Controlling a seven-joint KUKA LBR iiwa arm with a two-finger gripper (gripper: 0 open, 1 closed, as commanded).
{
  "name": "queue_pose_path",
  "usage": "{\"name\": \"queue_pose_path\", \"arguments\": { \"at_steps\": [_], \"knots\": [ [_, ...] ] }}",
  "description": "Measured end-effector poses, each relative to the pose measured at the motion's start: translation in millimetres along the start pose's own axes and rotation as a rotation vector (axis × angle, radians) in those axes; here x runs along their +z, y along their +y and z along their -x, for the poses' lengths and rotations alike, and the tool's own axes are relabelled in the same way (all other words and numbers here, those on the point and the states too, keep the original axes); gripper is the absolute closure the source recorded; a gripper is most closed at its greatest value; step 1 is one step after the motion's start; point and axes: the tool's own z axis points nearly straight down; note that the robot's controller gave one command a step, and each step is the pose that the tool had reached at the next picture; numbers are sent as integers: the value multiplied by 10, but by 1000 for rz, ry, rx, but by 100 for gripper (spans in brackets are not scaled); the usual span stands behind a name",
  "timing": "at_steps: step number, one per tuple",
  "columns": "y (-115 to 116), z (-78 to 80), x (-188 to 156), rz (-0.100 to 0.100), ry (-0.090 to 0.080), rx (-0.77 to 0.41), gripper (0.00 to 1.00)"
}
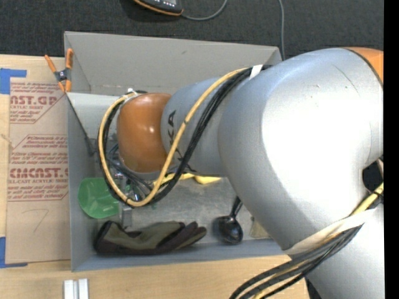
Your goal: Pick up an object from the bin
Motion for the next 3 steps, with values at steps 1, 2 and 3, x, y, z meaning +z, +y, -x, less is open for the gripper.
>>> {"name": "queue_pose_path", "arguments": {
  "at_steps": [1, 2, 3],
  "knots": [
    [-708, -195, 10, 7, 0, -53, 0],
    [-78, -334, -10, -9, -5, -371, 100],
    [-78, -334, -10, -9, -5, -371, 100]
  ]
}}
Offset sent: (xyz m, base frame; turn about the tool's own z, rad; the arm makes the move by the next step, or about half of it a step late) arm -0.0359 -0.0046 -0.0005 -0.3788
